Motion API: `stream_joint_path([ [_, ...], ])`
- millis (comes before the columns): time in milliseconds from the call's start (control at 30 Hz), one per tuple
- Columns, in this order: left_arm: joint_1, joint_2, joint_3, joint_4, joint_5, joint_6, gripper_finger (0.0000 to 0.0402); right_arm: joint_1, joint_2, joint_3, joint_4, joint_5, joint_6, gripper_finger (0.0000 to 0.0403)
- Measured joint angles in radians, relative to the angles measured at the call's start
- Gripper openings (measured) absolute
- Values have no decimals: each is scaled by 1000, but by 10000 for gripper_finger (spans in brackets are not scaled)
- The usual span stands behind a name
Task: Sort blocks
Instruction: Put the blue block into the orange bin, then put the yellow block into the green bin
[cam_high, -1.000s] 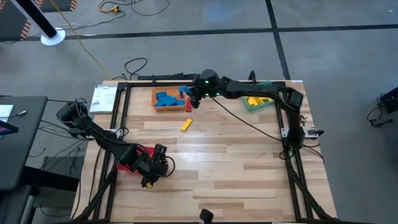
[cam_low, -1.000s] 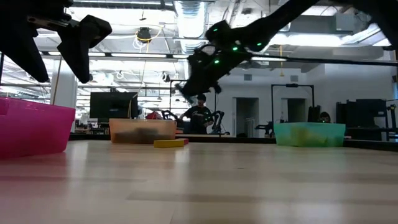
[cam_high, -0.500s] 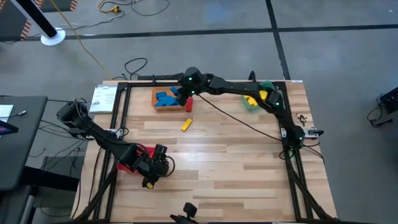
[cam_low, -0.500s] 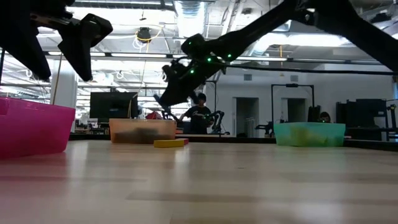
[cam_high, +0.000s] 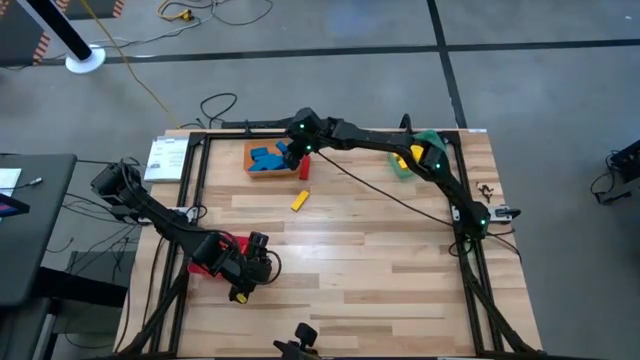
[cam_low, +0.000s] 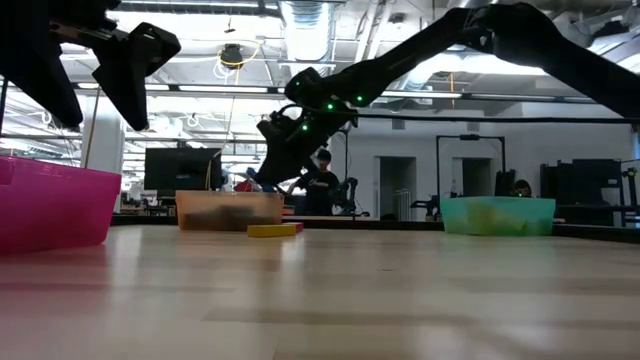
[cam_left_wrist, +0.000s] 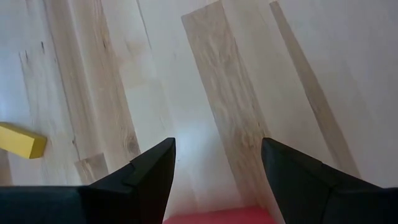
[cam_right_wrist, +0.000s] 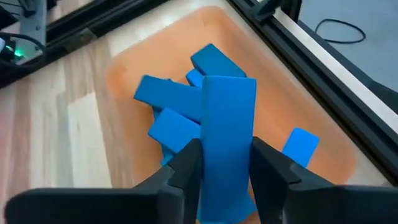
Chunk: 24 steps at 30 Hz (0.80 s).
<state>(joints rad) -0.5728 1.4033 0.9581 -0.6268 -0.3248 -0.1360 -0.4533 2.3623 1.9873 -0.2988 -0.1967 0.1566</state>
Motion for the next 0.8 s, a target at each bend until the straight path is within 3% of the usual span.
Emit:
stream_joint_path([
  [400,0,0,0,14,0,-2,234,7,-17,0,-9,-10,-25,245],
  [667,0,0,0,13,-49,-33,234,27,-105,0,-142,-10,-52,244],
  [800,5,0,0,13,-141,-57,234,63,-185,0,-293,6,-92,244],
])
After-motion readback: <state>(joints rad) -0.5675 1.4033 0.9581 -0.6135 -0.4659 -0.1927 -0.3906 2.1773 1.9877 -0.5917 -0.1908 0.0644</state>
